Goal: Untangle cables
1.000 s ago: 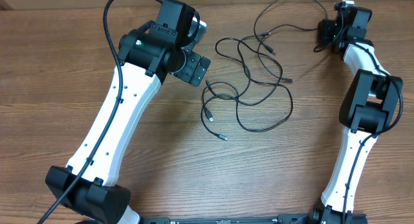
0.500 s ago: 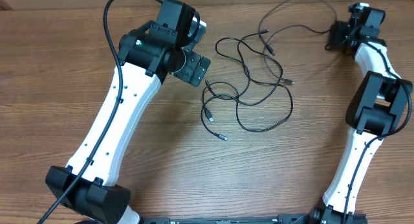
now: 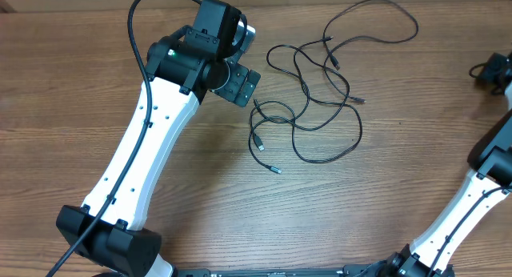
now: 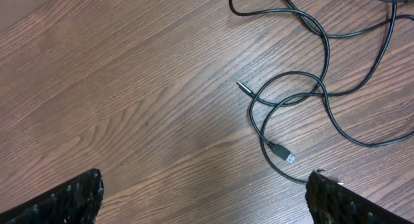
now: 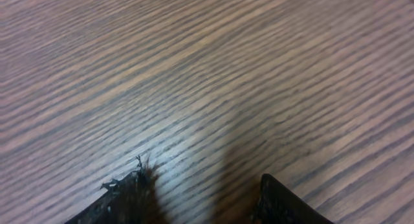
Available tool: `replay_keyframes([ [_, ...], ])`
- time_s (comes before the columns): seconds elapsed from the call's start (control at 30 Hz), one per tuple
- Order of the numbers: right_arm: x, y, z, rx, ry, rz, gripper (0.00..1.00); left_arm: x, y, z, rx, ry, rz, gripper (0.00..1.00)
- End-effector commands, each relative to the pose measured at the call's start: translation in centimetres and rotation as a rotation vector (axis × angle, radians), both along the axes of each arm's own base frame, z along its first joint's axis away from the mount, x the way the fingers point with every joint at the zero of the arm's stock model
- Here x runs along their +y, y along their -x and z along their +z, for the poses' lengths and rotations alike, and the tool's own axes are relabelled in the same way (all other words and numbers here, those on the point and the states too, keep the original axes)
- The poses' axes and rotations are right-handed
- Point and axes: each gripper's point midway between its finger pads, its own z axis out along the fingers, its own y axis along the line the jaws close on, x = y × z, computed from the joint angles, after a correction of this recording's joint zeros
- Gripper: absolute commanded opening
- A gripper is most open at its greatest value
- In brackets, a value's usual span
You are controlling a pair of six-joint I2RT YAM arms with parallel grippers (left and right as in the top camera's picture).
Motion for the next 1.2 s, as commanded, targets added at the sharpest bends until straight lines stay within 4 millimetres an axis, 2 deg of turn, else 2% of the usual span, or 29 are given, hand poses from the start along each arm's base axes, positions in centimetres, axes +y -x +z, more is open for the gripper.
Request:
replay_keyframes([
  [0.0,4.8,1.2,-6.6,0.167,-0.058,0.159,0.55,0.0,-0.1,-0.2,0.007,0.013,0.014,1.0],
  [0.13,7.5,-1.0,-5.2,0.153,-0.028,0.231,0.55,0.0,-0.1,-0.2,0.007,0.013,0.013,1.0],
  [0.27,11.7,-4.0,-2.3,0.119,0.002,0.311,0.63,0.0,-0.1,-0.2,0.007,0.013,0.013,1.0],
  [0.43,16.0,-5.9,0.1,0.099,0.02,0.385,0.63,0.0,-0.1,-0.2,0.007,0.013,0.013,1.0],
  [0.53,17.8,-6.7,1.3,0.08,0.026,0.409,0.63,0.0,-0.1,-0.2,0.007,0.013,0.013,1.0],
  [0.7,19.3,-7.5,3.1,0.039,-0.008,0.375,0.63,0.0,-0.1,-0.2,0.007,0.013,0.013,1.0],
  [1.0,20.3,-7.7,5.3,-0.002,-0.041,0.382,0.63,0.0,-0.1,-0.2,0.007,0.013,0.013,1.0],
  [1.17,21.9,-8.1,5.9,-0.049,-0.123,0.405,0.57,0.0,-0.1,-0.2,0.007,0.013,0.013,1.0],
])
